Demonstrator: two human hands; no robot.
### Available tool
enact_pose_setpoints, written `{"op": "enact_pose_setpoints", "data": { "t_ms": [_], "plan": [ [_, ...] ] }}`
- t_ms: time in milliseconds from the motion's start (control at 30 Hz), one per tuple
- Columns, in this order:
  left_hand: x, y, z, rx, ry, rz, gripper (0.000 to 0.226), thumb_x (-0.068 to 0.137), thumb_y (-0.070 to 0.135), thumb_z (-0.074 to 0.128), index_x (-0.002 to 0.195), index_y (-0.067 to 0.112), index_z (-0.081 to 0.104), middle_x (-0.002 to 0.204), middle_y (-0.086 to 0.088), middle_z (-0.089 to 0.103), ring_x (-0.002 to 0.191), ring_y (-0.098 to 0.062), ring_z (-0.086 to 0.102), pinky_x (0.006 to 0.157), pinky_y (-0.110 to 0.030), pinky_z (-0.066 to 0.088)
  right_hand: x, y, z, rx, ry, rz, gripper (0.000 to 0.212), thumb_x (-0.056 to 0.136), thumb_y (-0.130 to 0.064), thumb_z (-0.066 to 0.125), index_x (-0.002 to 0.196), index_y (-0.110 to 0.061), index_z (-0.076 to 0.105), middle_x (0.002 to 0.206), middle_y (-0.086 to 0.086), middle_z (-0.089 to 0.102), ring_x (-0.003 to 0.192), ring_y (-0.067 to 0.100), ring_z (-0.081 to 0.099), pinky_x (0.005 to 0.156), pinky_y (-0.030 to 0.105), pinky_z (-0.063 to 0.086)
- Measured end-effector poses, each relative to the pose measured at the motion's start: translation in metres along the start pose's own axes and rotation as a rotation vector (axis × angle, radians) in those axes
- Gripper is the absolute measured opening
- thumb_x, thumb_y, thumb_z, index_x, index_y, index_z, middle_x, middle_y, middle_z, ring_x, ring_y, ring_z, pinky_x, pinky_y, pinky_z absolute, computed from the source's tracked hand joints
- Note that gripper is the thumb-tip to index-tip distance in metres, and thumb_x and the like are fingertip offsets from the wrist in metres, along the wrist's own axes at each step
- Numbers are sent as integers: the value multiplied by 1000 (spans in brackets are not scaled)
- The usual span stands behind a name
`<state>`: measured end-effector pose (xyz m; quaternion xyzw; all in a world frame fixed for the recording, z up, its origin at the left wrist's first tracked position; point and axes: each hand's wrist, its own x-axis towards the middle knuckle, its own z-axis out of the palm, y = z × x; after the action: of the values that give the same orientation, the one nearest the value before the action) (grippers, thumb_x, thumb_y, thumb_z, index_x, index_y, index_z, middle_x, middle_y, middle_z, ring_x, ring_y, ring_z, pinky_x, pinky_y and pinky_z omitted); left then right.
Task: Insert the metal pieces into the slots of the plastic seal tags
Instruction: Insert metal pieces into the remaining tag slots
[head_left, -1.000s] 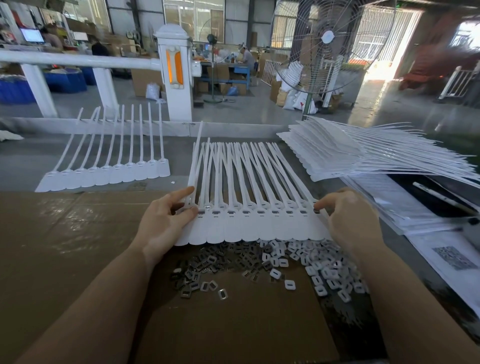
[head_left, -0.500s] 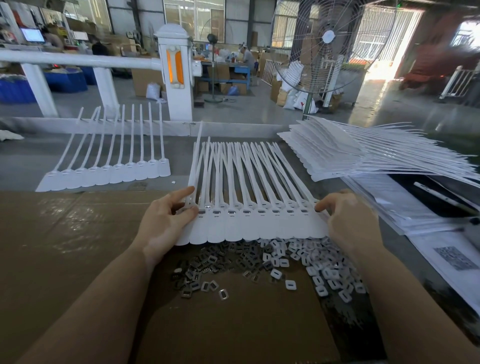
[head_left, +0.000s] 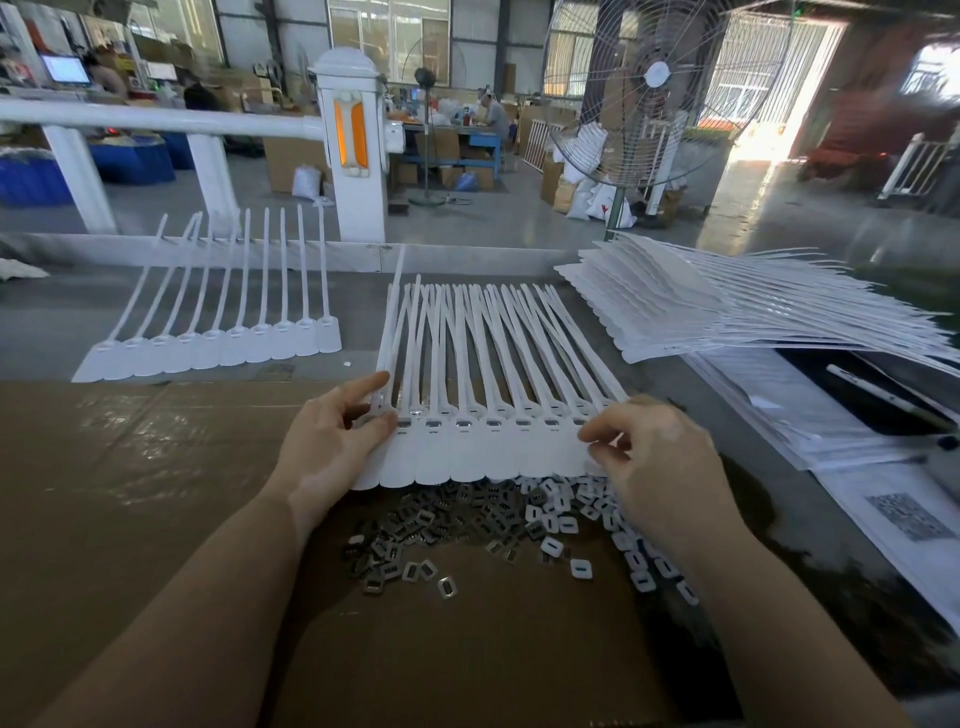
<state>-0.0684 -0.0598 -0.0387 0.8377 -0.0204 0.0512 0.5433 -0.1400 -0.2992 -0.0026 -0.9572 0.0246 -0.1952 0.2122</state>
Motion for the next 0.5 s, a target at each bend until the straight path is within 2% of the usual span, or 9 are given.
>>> {"op": "enact_pose_setpoints", "data": {
  "t_ms": [133,233,300,400,500],
  "plan": [
    [1,0,0,7,0,-1,44,88,27,64,130,34,54,115,-5,62,110,-20,57,103,-45,42,-13,-12,5,1,-77,-138,7,85,-22,65,88,-25,70,87,-14,53,92,7,50,95,38,41],
    [0,-1,0,9,-2,3,44,88,28,64,131,35,53,117,-4,61,112,-19,55,104,-44,40,-20,-18,12,-91,-149,-205,11,87,-33,61,94,-31,69,90,-16,50,97,6,46,87,25,26],
    [0,-1,0,11,-2,6,44,88,28,64,131,35,53,117,-4,60,113,-18,54,104,-44,40,-23,-21,17,-157,-148,-213,17,89,-38,56,99,-31,68,94,-15,51,99,7,43,79,25,17],
    [0,-1,-1,4,-3,12,43,88,27,64,130,34,53,116,-5,61,111,-19,55,104,-44,41,-28,-25,24,-264,-128,-214,24,92,-42,49,103,-28,65,100,-11,51,100,11,42,85,30,15],
    [0,-2,-1,-6,-4,10,43,88,26,64,130,34,54,114,-6,61,110,-21,56,103,-45,41,-31,-28,29,-342,-109,-212,21,93,-29,47,102,-25,65,100,-9,51,97,13,43,86,32,12]
  ]
}}
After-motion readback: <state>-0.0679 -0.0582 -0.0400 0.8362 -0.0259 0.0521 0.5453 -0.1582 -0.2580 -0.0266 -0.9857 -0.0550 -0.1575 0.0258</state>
